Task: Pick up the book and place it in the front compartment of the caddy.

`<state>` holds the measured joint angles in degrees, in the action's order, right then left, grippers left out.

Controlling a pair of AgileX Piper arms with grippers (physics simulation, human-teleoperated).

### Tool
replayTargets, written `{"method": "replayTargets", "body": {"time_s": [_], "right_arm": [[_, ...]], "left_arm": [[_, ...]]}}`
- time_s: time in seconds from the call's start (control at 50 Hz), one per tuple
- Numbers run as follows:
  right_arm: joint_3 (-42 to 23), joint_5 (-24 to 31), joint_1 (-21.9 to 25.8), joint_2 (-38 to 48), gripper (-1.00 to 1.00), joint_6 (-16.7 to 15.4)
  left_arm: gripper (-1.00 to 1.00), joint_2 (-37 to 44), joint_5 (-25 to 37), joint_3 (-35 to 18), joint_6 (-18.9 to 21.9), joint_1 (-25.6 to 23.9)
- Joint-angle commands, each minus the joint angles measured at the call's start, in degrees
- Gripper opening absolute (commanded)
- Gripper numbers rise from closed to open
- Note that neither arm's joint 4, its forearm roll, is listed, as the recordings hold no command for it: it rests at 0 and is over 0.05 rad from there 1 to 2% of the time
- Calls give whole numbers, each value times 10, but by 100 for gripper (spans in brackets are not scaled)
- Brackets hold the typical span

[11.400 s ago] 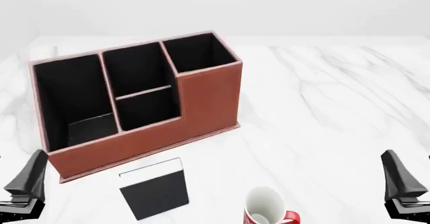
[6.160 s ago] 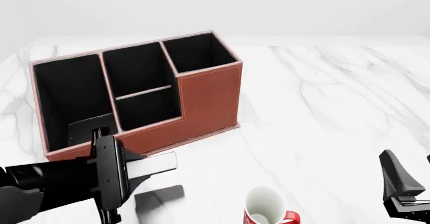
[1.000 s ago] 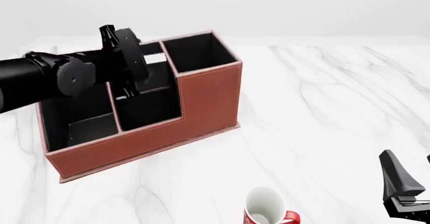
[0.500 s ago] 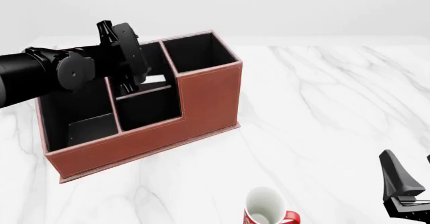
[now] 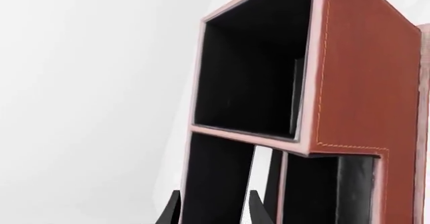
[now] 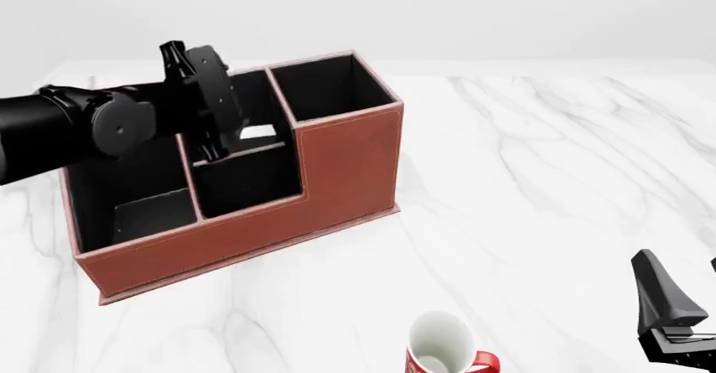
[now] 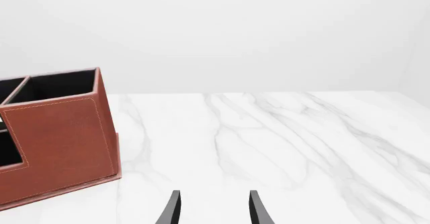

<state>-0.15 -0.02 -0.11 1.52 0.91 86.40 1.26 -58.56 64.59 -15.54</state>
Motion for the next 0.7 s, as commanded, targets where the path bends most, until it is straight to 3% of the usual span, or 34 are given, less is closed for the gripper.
{"method": "replayTargets", "body": {"time_s": [0.02,0.2,0.7], "right_arm": [[0,0,0,-2,100,-1],[0,0,0,-2,100,-1],[0,0,0,-2,100,-1]], "left_arm": [[100,-35,7,25,5,-6],[100,-75,25,41,14,-12],[100,-242,161,78,40,-51]]}}
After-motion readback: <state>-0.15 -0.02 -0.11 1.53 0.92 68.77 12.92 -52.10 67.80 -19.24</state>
